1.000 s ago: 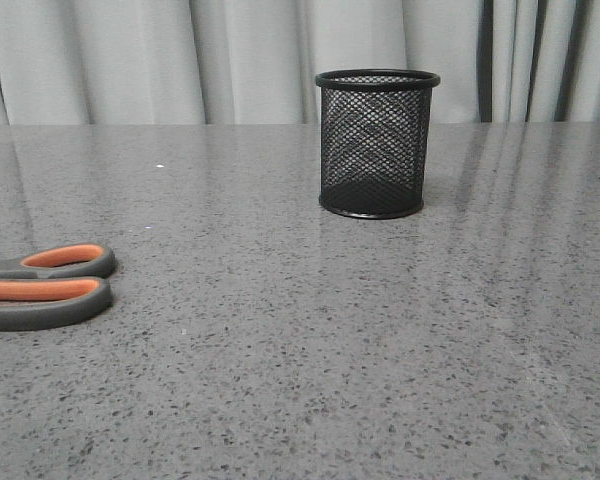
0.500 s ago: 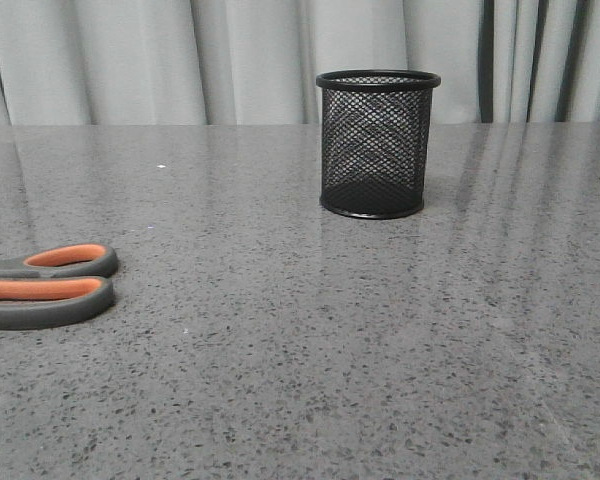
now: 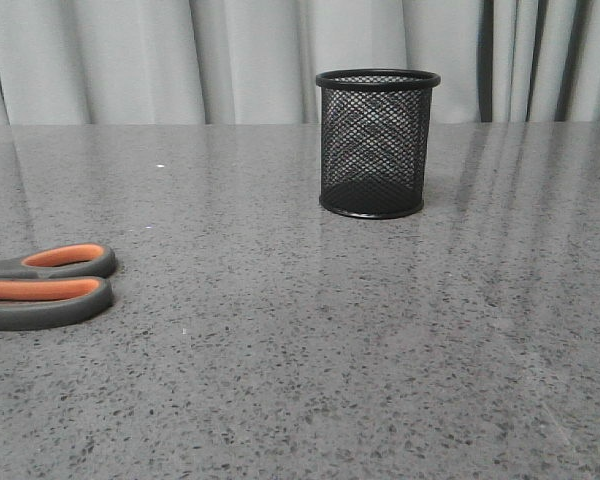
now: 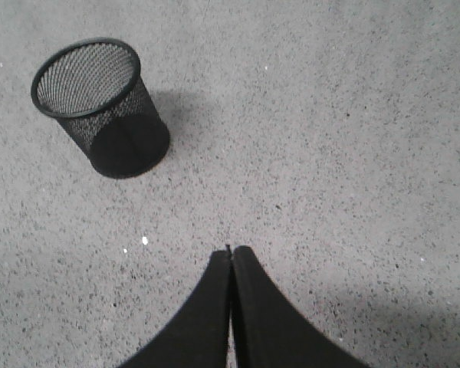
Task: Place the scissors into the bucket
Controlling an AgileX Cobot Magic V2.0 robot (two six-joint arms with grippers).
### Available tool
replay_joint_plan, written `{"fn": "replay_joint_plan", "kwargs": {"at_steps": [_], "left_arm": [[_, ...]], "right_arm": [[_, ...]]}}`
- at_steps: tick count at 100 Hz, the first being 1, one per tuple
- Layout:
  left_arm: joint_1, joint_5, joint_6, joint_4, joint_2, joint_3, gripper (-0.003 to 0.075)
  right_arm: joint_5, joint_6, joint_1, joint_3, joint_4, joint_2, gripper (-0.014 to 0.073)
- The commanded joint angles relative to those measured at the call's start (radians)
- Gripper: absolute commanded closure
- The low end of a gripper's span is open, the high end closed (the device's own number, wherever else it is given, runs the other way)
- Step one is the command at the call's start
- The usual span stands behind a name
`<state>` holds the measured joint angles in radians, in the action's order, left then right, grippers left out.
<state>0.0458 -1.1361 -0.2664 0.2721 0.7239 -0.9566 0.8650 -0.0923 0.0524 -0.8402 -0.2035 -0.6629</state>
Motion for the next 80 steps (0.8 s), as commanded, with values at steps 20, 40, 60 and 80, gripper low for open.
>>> {"fn": "replay_joint_plan", "kwargs": {"at_steps": [20,40,60,80], "left_arm": [[0.009,-0.040,-0.192,0.118,0.058,-0.036,0.0364],[0.011,-0.065,-0.297,0.178,0.108,-0.036,0.0314],[0.081,-0.126,-0.434,0.132,0.230,-0.091,0.0320],[0.203,-0.126,-0.669,-0.005,0.384,-0.176,0.0320]], "right_arm": [[-0.014,-0.023,0.009,-0.035,0.002,-0.019,0.0187],[-0.017,-0.023,0.009,-0.035,0.002,-0.019,0.0162],[-0.020,-0.023,0.018,-0.035,0.002,-0.019,0.0162],[-0.020,-0.027,0.065,-0.035,0.002,-0.031,0.0162]]}}
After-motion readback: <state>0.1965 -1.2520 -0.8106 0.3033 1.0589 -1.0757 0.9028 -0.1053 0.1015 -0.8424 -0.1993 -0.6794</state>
